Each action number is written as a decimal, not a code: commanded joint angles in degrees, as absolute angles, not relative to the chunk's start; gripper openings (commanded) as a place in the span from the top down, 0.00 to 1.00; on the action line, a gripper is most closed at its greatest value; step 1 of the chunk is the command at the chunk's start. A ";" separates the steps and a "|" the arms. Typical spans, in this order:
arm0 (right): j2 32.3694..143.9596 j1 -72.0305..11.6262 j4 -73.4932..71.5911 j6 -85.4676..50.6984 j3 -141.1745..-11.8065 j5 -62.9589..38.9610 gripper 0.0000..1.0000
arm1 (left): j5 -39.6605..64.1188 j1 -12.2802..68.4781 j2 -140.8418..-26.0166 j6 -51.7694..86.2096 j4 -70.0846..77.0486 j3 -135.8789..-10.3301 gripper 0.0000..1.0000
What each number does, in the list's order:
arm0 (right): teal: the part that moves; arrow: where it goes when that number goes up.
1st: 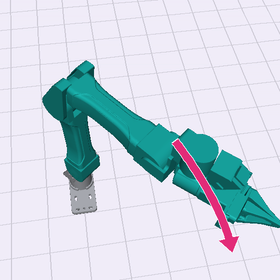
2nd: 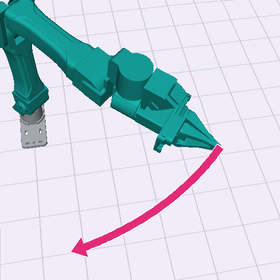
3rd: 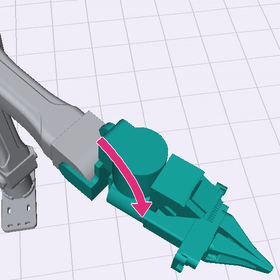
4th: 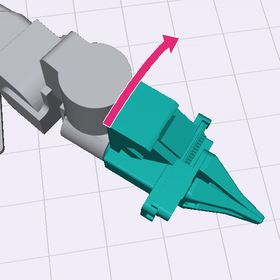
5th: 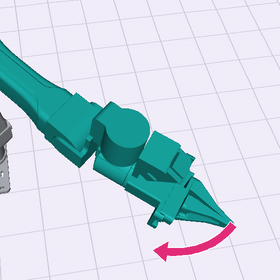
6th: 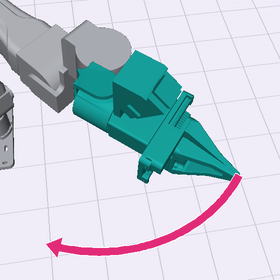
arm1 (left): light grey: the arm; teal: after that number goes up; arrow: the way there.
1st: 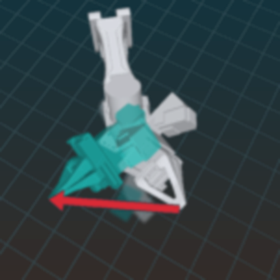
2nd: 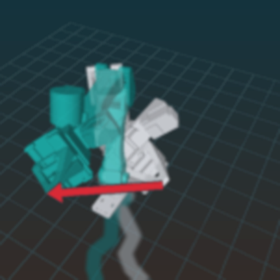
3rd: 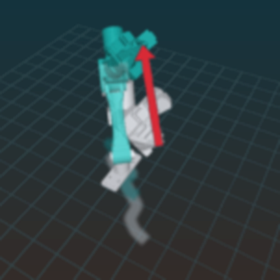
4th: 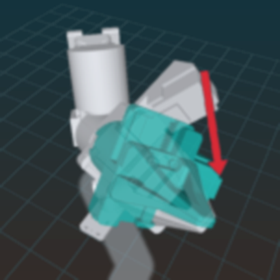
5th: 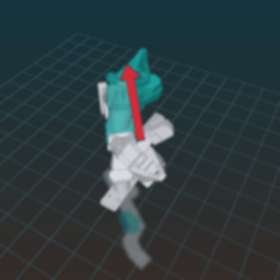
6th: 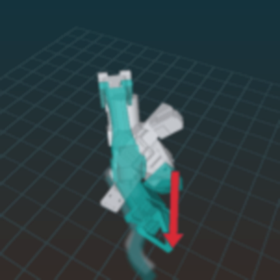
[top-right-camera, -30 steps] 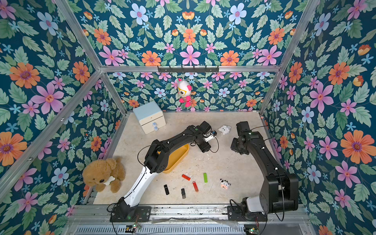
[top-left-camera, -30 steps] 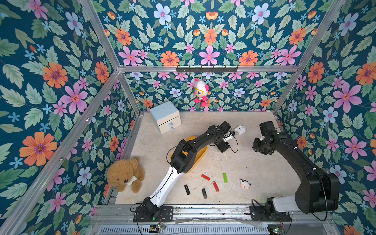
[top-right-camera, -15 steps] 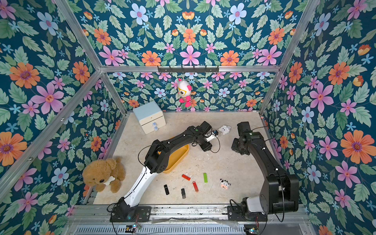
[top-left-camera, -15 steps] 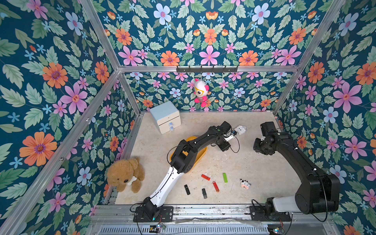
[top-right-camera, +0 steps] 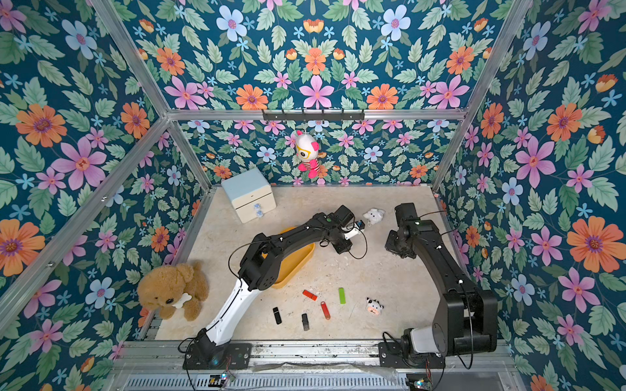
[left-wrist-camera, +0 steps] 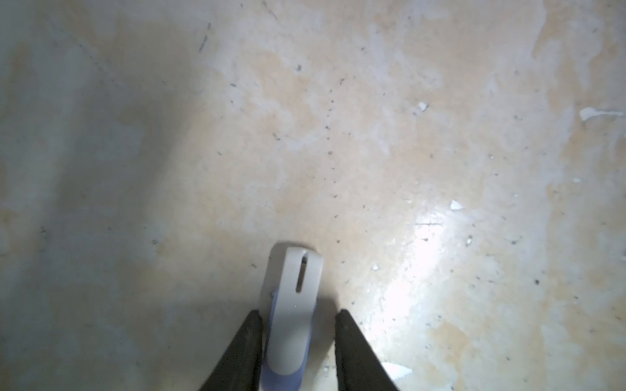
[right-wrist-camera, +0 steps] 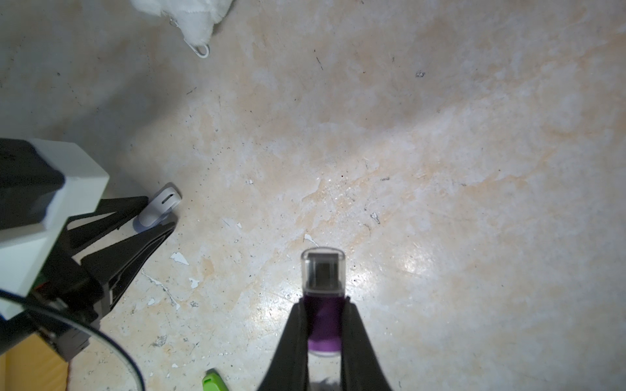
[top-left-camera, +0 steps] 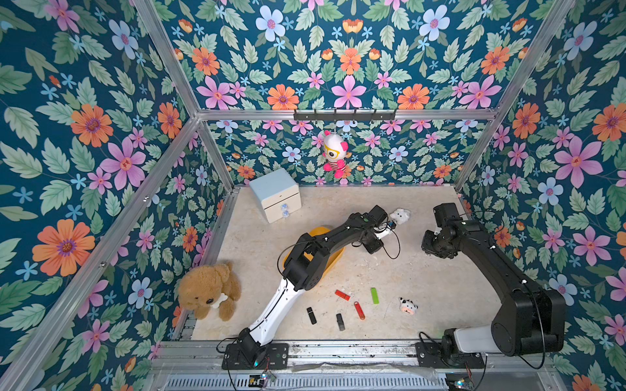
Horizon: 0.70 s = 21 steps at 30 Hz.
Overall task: Put the usb flash drive into the storage box
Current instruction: Pick up the USB flash from the center of the board.
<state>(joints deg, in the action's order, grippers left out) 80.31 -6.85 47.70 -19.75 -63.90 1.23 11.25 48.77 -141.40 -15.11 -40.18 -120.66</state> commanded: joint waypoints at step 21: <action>80.15 -6.86 47.22 -19.43 -63.37 0.09 1.00 | 7.45 49.88 -144.62 -14.07 -51.55 -121.14 0.64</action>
